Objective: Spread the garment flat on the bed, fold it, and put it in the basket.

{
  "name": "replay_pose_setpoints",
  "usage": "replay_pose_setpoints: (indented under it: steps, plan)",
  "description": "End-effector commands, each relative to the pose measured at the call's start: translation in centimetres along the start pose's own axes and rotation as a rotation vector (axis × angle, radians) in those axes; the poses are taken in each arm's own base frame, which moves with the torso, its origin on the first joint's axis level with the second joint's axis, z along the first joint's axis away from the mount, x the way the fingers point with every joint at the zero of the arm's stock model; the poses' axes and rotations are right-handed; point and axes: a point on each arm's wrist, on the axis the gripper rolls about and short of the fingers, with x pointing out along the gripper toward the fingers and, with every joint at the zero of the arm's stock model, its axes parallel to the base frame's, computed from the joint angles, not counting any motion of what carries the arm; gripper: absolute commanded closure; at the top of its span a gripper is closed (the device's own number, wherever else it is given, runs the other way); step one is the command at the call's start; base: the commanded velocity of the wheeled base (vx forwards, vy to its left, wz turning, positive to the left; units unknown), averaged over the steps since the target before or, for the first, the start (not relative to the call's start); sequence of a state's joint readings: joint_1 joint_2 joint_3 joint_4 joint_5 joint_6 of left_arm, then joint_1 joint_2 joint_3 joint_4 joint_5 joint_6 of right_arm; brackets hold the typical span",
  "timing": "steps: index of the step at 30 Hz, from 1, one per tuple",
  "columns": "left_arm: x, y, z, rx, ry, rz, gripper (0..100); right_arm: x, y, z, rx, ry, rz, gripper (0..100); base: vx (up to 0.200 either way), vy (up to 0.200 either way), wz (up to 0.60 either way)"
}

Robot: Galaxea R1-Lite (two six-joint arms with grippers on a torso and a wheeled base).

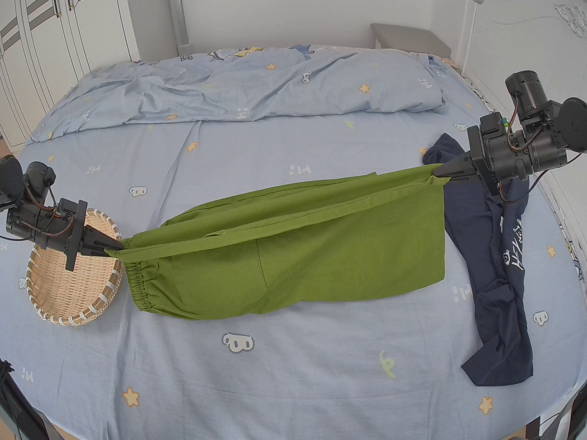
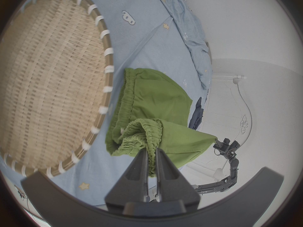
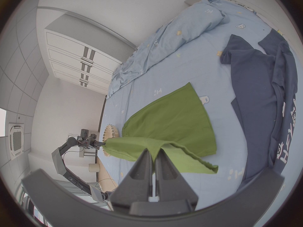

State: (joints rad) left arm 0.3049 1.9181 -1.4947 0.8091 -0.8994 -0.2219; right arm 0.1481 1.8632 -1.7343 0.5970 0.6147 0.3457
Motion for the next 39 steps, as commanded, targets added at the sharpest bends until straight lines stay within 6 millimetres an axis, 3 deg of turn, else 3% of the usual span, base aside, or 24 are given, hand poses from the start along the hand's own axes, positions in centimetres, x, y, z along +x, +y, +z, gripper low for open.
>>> replay_pose_setpoints:
  steps: [1,6,21,39]
  plan:
    - [2.8,0.3,2.7,-0.021,0.039,-0.005,100,3.0,-2.6,1.5,0.035,0.026,-0.021,100,0.000,0.000,0.00]
    - [3.0,0.0,4.2,-0.020,0.021,-0.010,100,3.8,-3.1,2.3,0.024,0.008,-0.015,100,0.000,0.000,0.00]
    - [1.9,0.4,5.2,-0.013,-0.030,-0.012,100,4.2,-3.5,3.1,-0.098,-0.028,0.112,100,0.000,0.000,0.00]
    - [2.9,0.5,7.0,0.009,-0.034,-0.019,100,7.2,-5.9,4.0,-0.154,-0.105,0.130,100,0.000,0.000,0.00]
